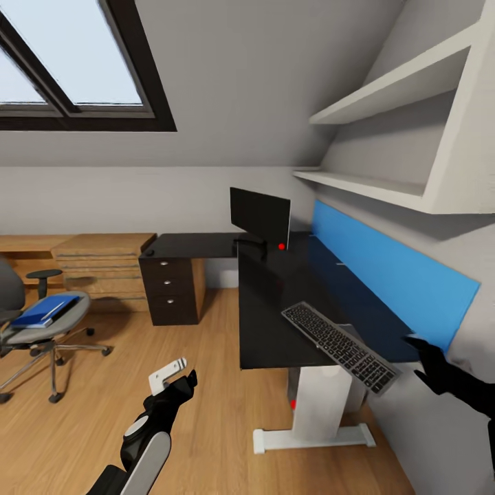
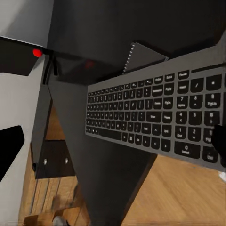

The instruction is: In the bedroom, organize the workspace by keeping the computer under the desk, ensuring the monitor is on the desk, placing the keyboard on the desk next to the monitor, placing the mouse on the desk next to the keyboard, moving the folder from the swivel chair onto the desk next to the mouse, stacking the notebook on top of the folder with the pen on top of the notebook, and positioning the swivel chair next to the desk.

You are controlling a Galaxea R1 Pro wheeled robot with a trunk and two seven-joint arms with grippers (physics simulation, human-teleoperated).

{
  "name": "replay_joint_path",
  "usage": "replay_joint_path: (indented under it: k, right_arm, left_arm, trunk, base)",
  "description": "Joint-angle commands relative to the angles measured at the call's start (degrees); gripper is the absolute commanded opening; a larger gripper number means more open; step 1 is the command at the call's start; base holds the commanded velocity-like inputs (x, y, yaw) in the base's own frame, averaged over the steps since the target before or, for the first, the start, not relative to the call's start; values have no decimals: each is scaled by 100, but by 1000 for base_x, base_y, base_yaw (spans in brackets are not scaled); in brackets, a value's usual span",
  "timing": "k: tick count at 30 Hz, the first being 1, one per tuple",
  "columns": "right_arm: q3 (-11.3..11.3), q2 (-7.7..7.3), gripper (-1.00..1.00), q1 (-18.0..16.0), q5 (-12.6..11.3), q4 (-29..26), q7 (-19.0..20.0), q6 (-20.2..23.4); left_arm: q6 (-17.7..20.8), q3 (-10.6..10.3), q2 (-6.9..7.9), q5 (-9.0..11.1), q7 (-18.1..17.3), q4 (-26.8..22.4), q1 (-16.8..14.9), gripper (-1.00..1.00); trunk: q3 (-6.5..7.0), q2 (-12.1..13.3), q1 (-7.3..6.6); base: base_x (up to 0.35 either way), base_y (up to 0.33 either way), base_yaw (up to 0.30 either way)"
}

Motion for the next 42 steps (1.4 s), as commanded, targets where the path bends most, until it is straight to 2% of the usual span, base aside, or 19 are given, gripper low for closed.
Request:
replay_joint_path:
  k: [1, 7, 18, 27, 28, 32, 33, 34, 36, 37, 42]
  right_arm:
    - [-8, 6, 100, 1, -59, -5, -3, 20]
    - [-8, 12, 100, 21, -60, 70, 172, 10]
    - [-8, 21, 100, 23, -59, 138, 205, -20]
    - [0, -5, 100, 23, -59, 626, 233, -165]
    - [13, -13, 100, 23, -48, 863, 325, -343]
    - [24, -31, 100, 23, 16, 1169, 622, -659]
    - [33, -157, 100, 23, 263, 1627, 1361, -1084]
    - [31, -202, 100, 23, 339, 1772, 1590, -1155]
    - [31, -242, 100, 23, 397, 1908, 1808, -1201]
    - [29, -287, 100, 21, 453, 2064, 2074, -1257]
    - [27, -330, 100, 17, 499, 2234, 2382, -1494]
  left_arm:
    - [16, -12, 5, 27, 44, -8, -6, 100]
    - [16, -12, 5, 27, 44, -14, -6, 100]
    - [16, -13, 5, 27, 44, -15, -6, 100]
    - [16, -18, 5, 27, 44, -10, -6, 100]
    - [16, -18, 5, 27, 44, -13, -6, 100]
    - [16, -20, 5, 27, 44, -10, -6, 100]
    - [16, -21, -1, 27, 44, -10, -6, 100]
    - [16, -21, -2, 27, 44, -10, -6, 100]
    - [16, -24, -3, 27, 44, -9, -6, 100]
    - [16, -38, -3, 27, 44, -8, -6, 100]
    - [16, -78, -3, 27, 44, -7, -6, 100]
  trunk:
    - [-25, -46, 19]
    - [-133, -287, 151]
    - [-331, -728, 393]
    - [-492, -1089, 590]
    - [-510, -1129, 612]
    - [-582, -1290, 700]
    - [-600, -1330, 722]
    - [-618, -1370, 744]
    - [-654, -1450, 788]
    - [-672, -1490, 810]
    - [-762, -1691, 920]
  base:
    - [-328, 0, 0]
    - [-281, 0, 0]
    - [-26, 0, 0]
    - [0, 0, 0]
    - [0, 0, 0]
    - [0, 0, 0]
    - [0, 0, 0]
    - [0, 0, 0]
    - [0, 0, 0]
    - [0, 0, 0]
    - [0, 0, 0]
